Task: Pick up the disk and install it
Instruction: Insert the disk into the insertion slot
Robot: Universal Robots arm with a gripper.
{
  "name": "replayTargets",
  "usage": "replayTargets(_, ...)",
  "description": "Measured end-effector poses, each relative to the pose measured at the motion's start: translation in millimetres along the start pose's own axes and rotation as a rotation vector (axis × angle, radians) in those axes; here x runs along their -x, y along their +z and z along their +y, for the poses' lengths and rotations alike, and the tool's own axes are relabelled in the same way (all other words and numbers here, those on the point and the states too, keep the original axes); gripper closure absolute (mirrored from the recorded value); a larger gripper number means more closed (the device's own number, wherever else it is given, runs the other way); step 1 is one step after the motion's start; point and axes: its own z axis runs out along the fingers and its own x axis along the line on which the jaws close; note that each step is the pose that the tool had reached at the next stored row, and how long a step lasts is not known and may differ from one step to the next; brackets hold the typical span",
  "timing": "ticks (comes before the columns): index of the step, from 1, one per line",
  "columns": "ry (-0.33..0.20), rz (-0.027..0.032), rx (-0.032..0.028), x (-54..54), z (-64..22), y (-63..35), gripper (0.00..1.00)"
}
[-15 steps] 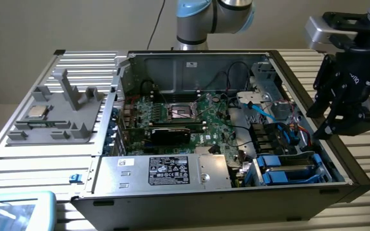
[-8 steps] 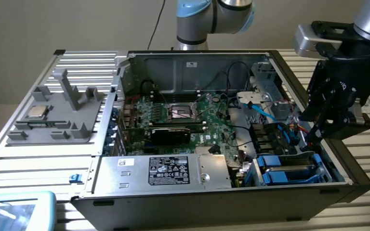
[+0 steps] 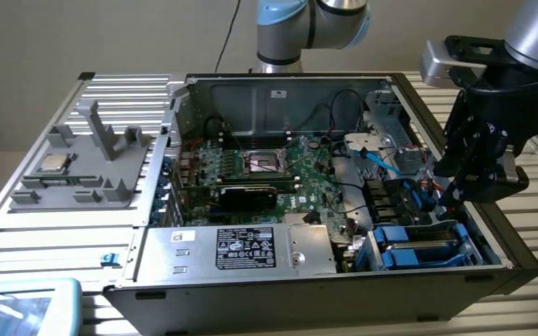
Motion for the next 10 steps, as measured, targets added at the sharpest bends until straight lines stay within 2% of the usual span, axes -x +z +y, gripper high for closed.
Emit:
replayTargets(5, 0.003, -0.0019, -0.0042, 6.6, 3.7, 5.1, 0.49)
replayTargets(10, 0.021, -0.0059, -0.0173, 7.6, 6.9, 8.7, 0.49)
